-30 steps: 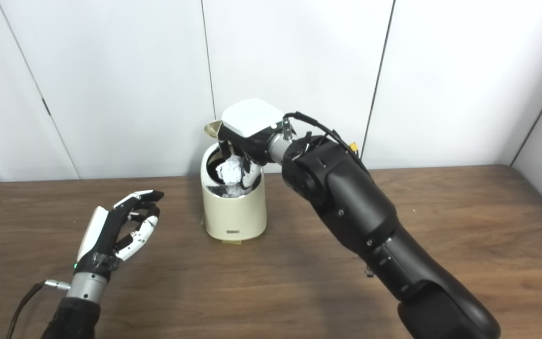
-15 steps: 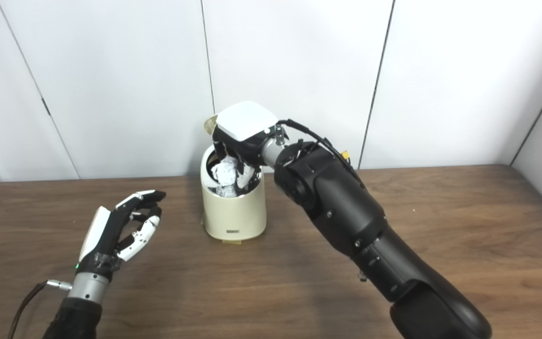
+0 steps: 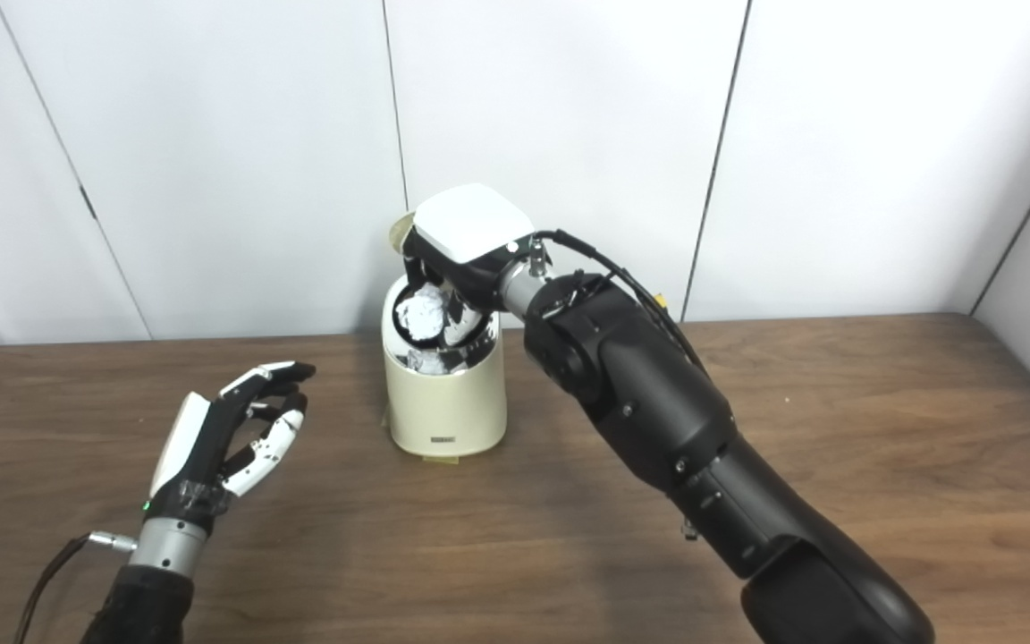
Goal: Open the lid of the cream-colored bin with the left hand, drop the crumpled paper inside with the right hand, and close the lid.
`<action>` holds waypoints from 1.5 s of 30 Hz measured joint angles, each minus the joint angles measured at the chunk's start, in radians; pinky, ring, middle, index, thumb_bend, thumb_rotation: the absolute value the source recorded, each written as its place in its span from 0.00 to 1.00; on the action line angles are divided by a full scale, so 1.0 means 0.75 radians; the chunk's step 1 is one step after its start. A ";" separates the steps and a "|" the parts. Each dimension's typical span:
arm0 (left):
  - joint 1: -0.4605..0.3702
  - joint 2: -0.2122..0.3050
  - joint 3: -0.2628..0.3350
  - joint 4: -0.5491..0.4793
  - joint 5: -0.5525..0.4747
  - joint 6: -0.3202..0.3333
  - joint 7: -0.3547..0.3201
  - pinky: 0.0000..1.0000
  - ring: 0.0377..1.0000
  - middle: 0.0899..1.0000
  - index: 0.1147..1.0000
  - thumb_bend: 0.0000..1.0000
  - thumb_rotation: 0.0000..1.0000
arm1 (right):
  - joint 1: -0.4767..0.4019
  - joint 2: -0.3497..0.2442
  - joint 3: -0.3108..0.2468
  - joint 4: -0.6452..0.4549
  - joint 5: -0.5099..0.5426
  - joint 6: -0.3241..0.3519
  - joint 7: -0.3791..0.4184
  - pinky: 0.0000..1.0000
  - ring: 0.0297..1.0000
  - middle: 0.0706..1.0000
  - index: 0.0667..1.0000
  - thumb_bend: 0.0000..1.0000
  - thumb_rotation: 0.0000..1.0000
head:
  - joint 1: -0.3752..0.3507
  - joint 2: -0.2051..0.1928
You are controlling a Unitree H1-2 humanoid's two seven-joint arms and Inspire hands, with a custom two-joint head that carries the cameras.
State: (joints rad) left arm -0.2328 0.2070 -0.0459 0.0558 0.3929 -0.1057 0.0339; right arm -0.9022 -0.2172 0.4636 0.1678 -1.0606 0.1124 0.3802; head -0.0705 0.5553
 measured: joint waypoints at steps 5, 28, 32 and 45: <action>0.000 0.000 0.000 0.000 -0.001 0.000 0.000 0.65 0.76 0.78 0.76 0.29 0.62 | 0.002 -0.001 0.006 0.000 -0.020 0.000 -0.003 0.49 0.58 0.65 0.56 0.94 0.07 | -0.002 -0.004; 0.003 0.000 0.000 0.000 -0.008 0.004 -0.009 0.64 0.76 0.78 0.75 0.28 0.60 | 0.003 -0.002 0.016 -0.010 -0.078 -0.002 -0.001 0.47 0.56 0.62 0.55 0.96 0.12 | -0.002 0.000; 0.006 0.000 0.001 0.000 -0.008 0.006 -0.009 0.63 0.75 0.77 0.75 0.28 0.59 | 0.041 -0.002 -0.008 0.019 -0.043 -0.073 -0.206 0.32 0.37 0.46 0.45 0.57 0.01 | -0.004 -0.002; 0.013 0.000 0.003 0.000 -0.008 0.005 -0.008 0.65 0.75 0.76 0.75 0.29 0.59 | 0.179 0.025 -0.202 0.103 0.143 -0.224 -0.828 0.19 0.26 0.42 0.48 0.52 0.01 | 0.000 0.002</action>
State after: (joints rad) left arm -0.2230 0.2072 -0.0434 0.0560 0.3868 -0.1016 0.0279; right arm -0.7676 -0.1985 0.3120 0.2449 -0.9531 -0.0558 -0.2411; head -0.0706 0.5568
